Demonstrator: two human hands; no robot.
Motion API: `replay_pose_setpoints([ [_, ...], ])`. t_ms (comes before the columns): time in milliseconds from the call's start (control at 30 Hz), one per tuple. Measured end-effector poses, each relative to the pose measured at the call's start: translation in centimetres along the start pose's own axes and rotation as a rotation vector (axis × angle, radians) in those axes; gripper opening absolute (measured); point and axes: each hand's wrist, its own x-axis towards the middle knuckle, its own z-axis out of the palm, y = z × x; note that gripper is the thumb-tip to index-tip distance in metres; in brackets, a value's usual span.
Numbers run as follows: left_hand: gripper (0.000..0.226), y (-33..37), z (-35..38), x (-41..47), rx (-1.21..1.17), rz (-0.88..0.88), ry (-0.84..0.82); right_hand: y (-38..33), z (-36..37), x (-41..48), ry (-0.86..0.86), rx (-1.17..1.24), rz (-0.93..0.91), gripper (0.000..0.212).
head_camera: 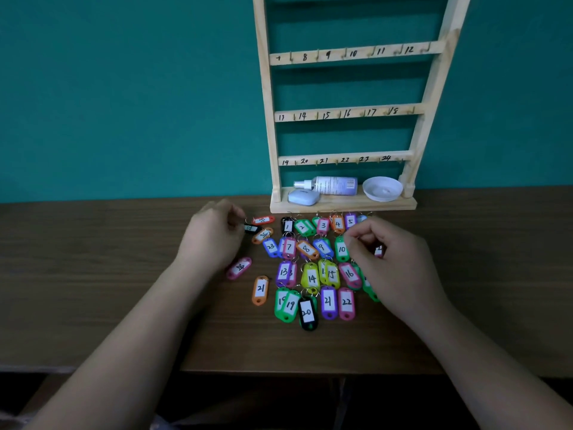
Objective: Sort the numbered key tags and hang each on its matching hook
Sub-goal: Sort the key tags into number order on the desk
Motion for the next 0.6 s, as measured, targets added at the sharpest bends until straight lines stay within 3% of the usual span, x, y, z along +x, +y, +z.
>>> replay_pose_setpoints([
  [267,0.030,-1.4,1.1,2.5,0.140,-0.180,-0.112,-0.1,0.2,0.0,-0.007,-0.016,-0.023,0.017],
  [500,0.009,-1.6,1.7,2.4,0.097,-0.165,-0.081,-0.1,0.3,-0.1,-0.015,-0.010,-0.013,0.017],
  [600,0.011,-1.4,1.6,2.3,0.054,-0.192,-0.074,-0.2,0.3,-0.2,-0.018,-0.012,-0.011,0.017],
])
